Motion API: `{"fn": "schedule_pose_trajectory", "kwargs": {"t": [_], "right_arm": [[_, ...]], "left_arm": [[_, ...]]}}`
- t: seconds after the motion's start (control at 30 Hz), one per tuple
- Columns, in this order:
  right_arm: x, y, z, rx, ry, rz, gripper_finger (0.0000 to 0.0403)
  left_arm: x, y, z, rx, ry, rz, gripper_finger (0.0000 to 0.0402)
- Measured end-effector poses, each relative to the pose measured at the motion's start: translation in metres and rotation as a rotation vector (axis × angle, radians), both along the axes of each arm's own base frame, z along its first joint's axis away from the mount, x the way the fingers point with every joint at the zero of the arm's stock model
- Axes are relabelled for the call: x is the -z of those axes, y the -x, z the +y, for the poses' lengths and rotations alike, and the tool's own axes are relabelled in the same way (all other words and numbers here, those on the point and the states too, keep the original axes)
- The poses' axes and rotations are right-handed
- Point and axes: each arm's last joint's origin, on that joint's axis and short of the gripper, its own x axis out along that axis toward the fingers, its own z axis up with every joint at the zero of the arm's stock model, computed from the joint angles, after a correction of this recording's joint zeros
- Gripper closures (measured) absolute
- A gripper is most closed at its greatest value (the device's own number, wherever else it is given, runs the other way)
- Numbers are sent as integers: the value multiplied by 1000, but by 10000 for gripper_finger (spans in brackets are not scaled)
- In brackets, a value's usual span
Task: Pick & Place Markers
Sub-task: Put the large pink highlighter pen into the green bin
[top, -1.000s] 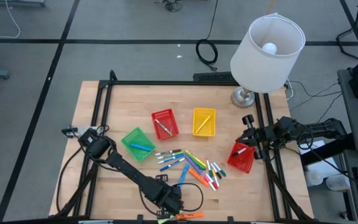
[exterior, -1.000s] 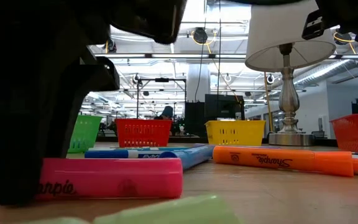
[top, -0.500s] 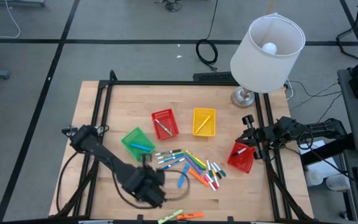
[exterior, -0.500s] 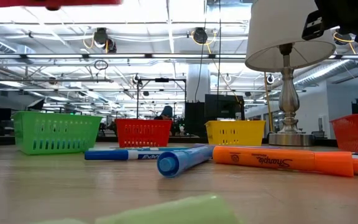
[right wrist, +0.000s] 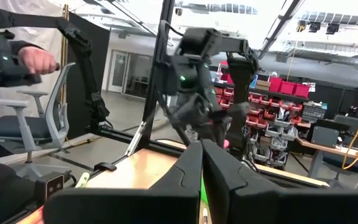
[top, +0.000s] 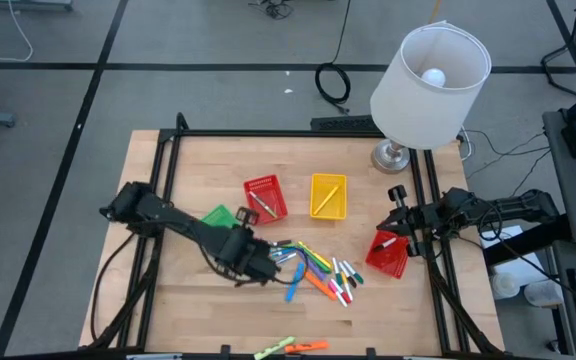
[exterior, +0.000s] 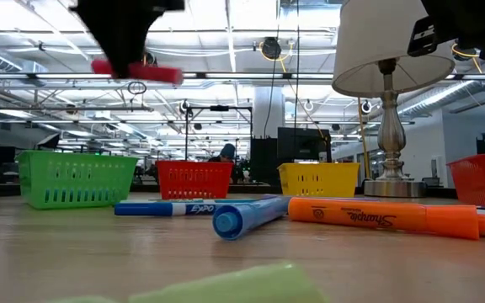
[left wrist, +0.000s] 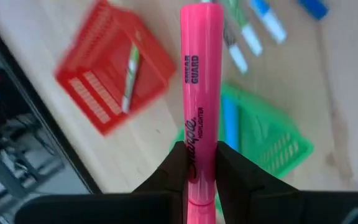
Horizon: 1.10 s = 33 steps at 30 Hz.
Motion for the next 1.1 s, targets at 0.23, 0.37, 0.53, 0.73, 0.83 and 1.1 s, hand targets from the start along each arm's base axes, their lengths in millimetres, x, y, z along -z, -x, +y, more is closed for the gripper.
{"fn": "schedule_pose_trajectory", "kwargs": {"t": [0.23, 0.37, 0.53, 0.73, 0.83, 1.1], "right_arm": [[0, 0, 0, 1, 5, 3, 403], [1, 0, 0, 6, 26, -2, 403], [1, 0, 0, 8, 32, -5, 403], [0, 0, 0, 5, 20, -10, 403], [0, 0, 0, 4, 18, -9, 403], [0, 0, 0, 4, 18, -8, 403]], "left_arm": [[-6, 44, 20, -80, 37, 3, 349], [1, 67, 21, -90, 91, 63, 349], [22, 76, 20, -96, 104, 144, 349], [42, 67, 19, -26, 114, 173, 349], [51, 65, 19, -1, 106, 213, 349], [67, 56, 23, 41, 99, 292, 349]]}}
